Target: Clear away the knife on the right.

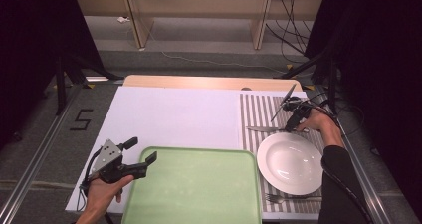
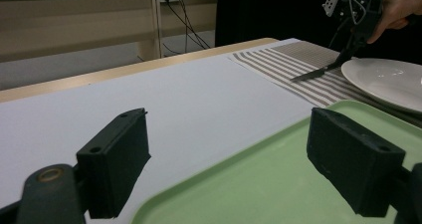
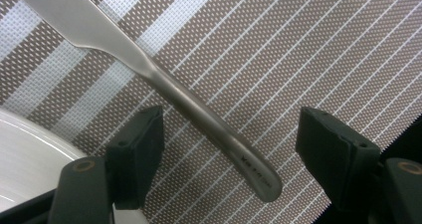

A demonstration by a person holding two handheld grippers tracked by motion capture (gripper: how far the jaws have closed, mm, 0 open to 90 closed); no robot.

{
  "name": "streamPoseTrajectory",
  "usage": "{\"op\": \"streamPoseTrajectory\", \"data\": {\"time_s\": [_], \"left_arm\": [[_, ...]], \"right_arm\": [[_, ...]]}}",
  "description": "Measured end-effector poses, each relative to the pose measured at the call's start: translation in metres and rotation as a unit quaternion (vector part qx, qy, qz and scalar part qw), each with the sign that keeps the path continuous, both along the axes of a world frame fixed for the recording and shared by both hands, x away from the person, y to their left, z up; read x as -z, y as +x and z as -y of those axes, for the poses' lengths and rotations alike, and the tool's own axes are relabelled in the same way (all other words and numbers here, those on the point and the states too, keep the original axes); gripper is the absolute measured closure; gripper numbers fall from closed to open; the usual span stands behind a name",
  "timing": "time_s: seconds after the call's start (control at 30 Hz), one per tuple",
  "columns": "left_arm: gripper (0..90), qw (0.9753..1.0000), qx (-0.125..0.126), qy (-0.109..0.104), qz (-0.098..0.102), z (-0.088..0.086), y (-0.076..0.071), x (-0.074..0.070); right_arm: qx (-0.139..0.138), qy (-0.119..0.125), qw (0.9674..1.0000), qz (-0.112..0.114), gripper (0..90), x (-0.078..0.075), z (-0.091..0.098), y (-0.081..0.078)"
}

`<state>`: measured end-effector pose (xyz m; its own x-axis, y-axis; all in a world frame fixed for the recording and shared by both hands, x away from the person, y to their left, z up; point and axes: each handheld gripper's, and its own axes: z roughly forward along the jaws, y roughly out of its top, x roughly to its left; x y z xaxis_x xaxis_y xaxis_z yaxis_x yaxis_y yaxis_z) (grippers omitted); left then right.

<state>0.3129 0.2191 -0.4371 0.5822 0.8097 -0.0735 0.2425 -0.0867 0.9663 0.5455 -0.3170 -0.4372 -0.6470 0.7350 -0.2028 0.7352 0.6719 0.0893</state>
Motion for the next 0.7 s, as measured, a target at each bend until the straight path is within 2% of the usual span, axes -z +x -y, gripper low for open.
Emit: {"op": "streamPoseTrajectory", "data": {"time_s": [0.1, 0.27, 0.3, 0.33, 0.4, 0.47, 0.7], "left_arm": [[16.4, 1.0, 0.001, -0.002, 0.002, 0.0, 0.0, 0.0], [16.4, 1.0, -0.001, 0.002, 0.0, 0.001, 0.0, 0.0], [16.4, 1.0, 0.0, 0.003, 0.0, 0.0, 0.0, 0.0], [16.4, 1.0, 0.0, 0.001, -0.002, 0.0, 0.0, 0.0], [16.4, 1.0, -0.001, 0.001, -0.002, 0.0, 0.0, 0.001], [16.4, 1.0, -0.002, 0.001, -0.002, 0.0, 0.0, 0.0], [16.4, 1.0, -0.001, 0.003, -0.001, 0.0, 0.0, 0.0]], "right_arm": [[-0.011, -0.006, 0.9999, -0.003, 29.2, 0.003, 0.001, 0.002], [-0.007, -0.006, 0.9999, -0.013, 31.6, 0.006, 0.0, 0.002], [-0.001, -0.013, 0.9996, -0.023, 32.2, 0.007, -0.001, 0.003], [-0.001, -0.013, 0.9996, -0.023, 32.2, 0.007, -0.001, 0.003], [-0.006, -0.019, 0.9996, -0.02, 32.4, 0.011, -0.001, 0.004], [-0.008, -0.022, 0.9992, -0.032, 34.0, 0.012, -0.001, 0.005], [-0.016, -0.029, 0.9987, -0.04, 37.8, 0.013, -0.004, 0.007]]}}
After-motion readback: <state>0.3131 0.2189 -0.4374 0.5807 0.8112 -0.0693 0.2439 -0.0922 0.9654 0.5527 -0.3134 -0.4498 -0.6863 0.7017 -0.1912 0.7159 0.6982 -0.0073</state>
